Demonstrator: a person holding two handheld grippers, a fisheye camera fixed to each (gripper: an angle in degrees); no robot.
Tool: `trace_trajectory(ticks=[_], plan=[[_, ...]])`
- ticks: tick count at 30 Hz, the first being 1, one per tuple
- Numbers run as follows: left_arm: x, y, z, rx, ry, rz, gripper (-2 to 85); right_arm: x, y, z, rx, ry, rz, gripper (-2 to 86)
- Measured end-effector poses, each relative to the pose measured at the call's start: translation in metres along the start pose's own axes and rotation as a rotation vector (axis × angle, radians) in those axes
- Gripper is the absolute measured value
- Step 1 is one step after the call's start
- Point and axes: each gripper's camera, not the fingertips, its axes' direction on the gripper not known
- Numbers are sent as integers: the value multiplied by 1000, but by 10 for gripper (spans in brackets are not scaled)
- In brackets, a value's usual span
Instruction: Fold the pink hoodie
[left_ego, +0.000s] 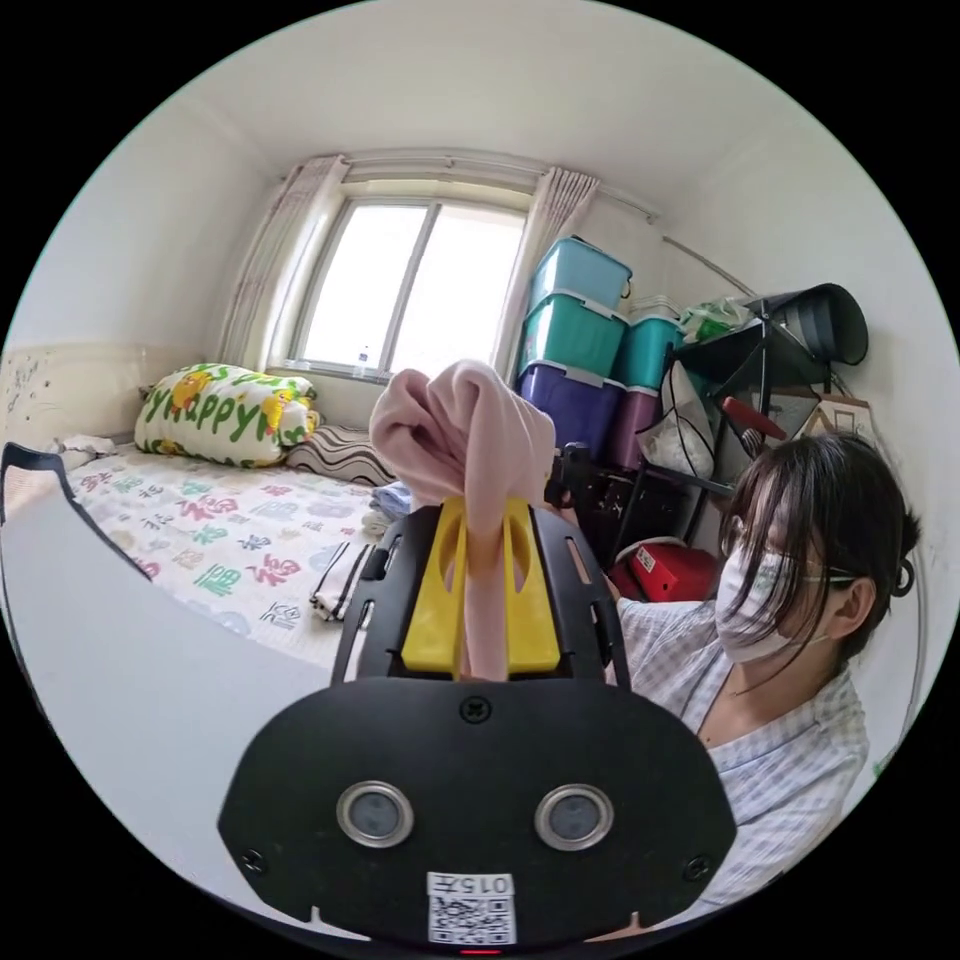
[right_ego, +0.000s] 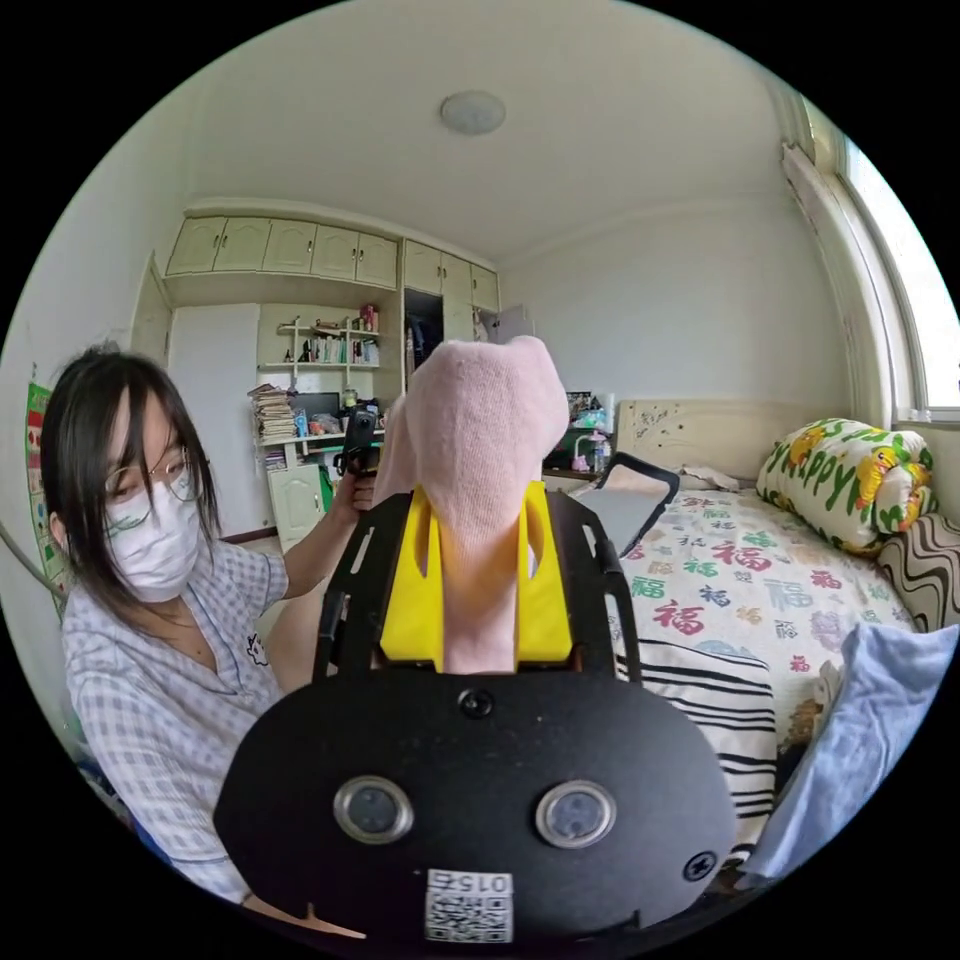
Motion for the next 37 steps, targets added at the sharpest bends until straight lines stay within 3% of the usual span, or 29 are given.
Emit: trace_trajectory(ticks=[7, 14, 16, 21, 24, 26, 31, 34, 37], plan=[[-33, -23, 122, -18, 176, -62, 47, 11, 5, -90, -26, 181, 51, 112], [-135, -71, 320, 34, 468, -366, 54, 76, -71, -164, -251, 558, 41, 114], [-172, -81, 382, 62, 452, -438, 54, 119, -93, -162, -364, 730, 50, 120], [-277, -22, 542, -62, 132, -746, 27, 287, -30, -138, -482, 1196, 515, 98], [-297, 10, 562, -164, 102, -673, 20, 339, 48, -105, -619, 1254, 576, 51], [-306, 16, 555, -240, 105, -619, 20, 324, 60, -98, -510, 1404, 404, 40], [-297, 14, 496, -369, 69, -462, 38, 320, 49, -89, -595, 1419, 379, 37], [-271, 14, 442, -423, 112, -407, 54, 271, 42, -81, -537, 1269, 268, 44], [-237, 25, 378, -417, 95, -384, 56, 195, 59, -61, -474, 950, 136, 48]])
